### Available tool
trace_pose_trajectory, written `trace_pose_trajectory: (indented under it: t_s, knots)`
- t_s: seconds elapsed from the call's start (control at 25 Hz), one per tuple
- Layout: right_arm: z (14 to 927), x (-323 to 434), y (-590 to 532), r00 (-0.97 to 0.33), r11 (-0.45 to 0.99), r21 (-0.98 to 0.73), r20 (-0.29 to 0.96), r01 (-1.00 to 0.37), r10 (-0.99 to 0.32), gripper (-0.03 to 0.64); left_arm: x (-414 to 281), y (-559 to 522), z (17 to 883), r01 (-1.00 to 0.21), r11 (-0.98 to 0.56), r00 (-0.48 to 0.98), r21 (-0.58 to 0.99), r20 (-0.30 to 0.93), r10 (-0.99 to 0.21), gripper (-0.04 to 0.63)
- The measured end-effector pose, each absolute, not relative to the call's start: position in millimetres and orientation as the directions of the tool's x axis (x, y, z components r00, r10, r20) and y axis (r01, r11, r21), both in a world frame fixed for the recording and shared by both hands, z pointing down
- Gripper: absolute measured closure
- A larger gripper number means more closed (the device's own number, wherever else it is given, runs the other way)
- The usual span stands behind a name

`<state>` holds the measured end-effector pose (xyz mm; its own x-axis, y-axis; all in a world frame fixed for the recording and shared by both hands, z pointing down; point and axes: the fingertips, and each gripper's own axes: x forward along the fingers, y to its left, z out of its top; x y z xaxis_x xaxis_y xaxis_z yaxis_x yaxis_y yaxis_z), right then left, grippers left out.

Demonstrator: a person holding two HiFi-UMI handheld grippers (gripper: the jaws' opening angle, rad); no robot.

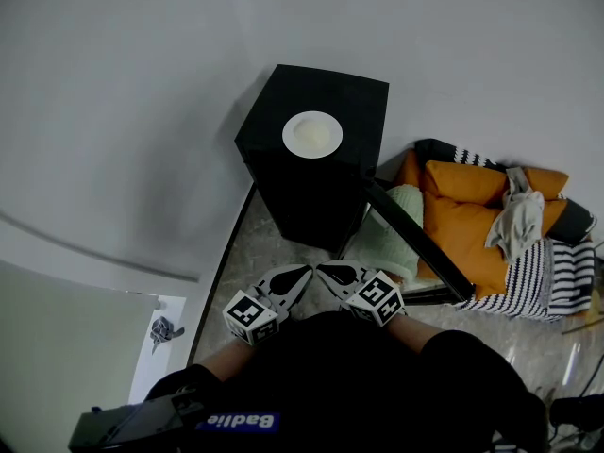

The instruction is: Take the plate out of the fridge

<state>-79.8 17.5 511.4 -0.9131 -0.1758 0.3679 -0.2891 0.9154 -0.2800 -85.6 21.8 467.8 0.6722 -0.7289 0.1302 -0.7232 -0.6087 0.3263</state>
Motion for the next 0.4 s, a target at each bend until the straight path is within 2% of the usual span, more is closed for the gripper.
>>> trace_pose_trajectory:
  t_s: [0.4]
  knots:
    - [515.6,-79.7,12.1,-0.909,0.912,-0.283,0.375,-0.298,-0.180,0.606,-86.8,15.8,471.4,-0.720,-0.602,0.672,0.346,0.133,-0.728,0.588]
